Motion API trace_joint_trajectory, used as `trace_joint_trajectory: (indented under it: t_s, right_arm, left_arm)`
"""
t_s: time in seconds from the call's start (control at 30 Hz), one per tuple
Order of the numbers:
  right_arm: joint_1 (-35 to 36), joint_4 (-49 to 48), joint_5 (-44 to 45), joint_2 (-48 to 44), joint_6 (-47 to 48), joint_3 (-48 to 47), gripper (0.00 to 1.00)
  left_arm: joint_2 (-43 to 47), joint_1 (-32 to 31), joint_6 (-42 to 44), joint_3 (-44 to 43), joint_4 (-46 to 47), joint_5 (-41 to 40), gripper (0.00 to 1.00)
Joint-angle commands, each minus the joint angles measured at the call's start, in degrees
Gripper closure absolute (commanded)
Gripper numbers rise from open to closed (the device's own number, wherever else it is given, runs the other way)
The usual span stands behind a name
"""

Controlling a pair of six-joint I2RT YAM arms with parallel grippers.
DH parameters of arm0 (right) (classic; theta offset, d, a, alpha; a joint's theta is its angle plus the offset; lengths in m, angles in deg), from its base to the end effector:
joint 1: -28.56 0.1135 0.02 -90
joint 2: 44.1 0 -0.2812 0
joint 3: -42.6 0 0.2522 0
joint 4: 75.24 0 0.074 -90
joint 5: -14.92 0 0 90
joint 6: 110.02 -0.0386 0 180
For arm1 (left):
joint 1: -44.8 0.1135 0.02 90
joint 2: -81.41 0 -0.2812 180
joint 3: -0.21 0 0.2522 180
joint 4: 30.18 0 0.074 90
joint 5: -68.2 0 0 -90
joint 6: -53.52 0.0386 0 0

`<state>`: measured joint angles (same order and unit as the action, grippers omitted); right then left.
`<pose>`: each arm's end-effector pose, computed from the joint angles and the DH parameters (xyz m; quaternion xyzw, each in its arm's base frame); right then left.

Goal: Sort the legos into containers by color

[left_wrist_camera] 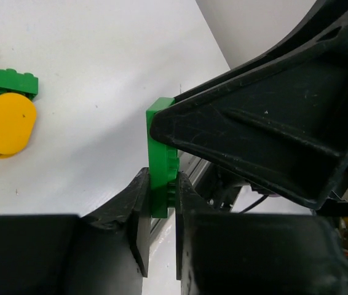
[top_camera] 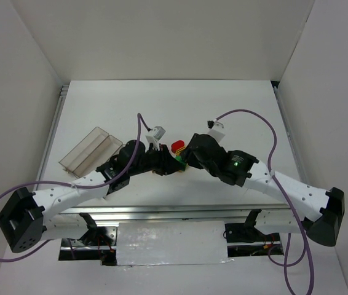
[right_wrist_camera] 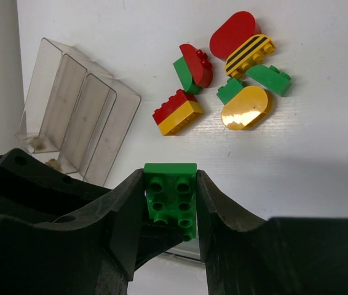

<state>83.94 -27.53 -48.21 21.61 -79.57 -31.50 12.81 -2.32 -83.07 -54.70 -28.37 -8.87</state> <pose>0.1494 0.1857 0.3379 0.1314 0.8749 0.2380 0.4009 0.1785 -0.2049 0.2926 0.0745 0.7712 -0.5166 0.3644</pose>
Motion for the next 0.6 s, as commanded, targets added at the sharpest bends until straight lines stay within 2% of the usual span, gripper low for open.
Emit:
trace_joint_trajectory:
  t_s: [0.0, 0.03, 0.07, 0.1, 0.13, 0.17, 0.2, 0.23, 0.27, 0.37, 0.4, 0.5, 0.57]
  right_arm:
    - [0.8, -2.0, 1.2, -0.8, -0.8, -2.6, 1.00]
    - [0.8, -2.2, 1.0, -0.8, -0.7, -2.4, 1.00]
    - [0.9, -2.6, 0.6, -1.0, -0.6, -2.2, 0.94]
    - [0.8, -3.6, -0.1, -1.5, 0.0, -1.4, 0.83]
    - [0.8, -4.2, -0.5, -1.9, 0.3, -0.9, 0.70]
    - [0.8, -5.1, -0.8, -2.4, 1.0, -0.3, 0.36]
    - [0.7, -6.4, -0.9, -3.8, 2.7, 0.3, 0.27]
    - [0.6, -6.2, 0.6, -4.5, 3.3, 0.7, 0.09]
    - [0.4, -3.7, 2.0, -5.7, 3.6, 0.6, 0.00]
    - [-1.0, 0.9, 7.2, -8.3, 4.2, 0.2, 0.00]
    - [-1.1, 1.5, 8.4, -10.8, 4.4, 0.8, 0.00]
    - [-2.0, 1.5, 10.2, -15.0, 6.5, 2.9, 0.00]
    - [-2.9, 1.2, 10.1, -16.2, 7.0, 3.9, 0.00]
  left_arm:
    - [-0.5, -0.5, 1.1, -2.8, 3.6, 2.0, 0.97]
    - [-0.3, -0.5, 1.4, -3.1, 1.8, 1.5, 1.00]
    - [-0.2, -0.5, 1.8, -4.0, 0.7, 1.1, 1.00]
    - [0.0, -0.5, 2.3, -4.4, -0.3, -0.3, 1.00]
    - [0.4, -0.6, 2.8, -4.8, -1.4, -1.5, 1.00]
    - [0.6, -0.5, 3.5, -6.4, -5.3, -2.9, 1.00]
    - [0.8, -0.4, 5.5, -7.5, -8.2, -4.8, 1.00]
    - [1.5, -0.3, 6.5, -8.7, -11.4, -10.0, 1.00]
    - [2.1, 0.1, 8.6, -10.8, -18.1, -12.5, 1.00]
    - [4.4, 3.2, 12.1, -14.7, -27.9, -21.8, 1.00]
    - [5.1, 4.2, 13.1, -15.6, -34.1, -24.2, 1.00]
    - [7.9, 7.8, 19.0, -17.4, -43.2, -34.7, 1.00]
    - [9.9, 10.0, 24.4, -16.6, -45.8, -41.0, 1.00]
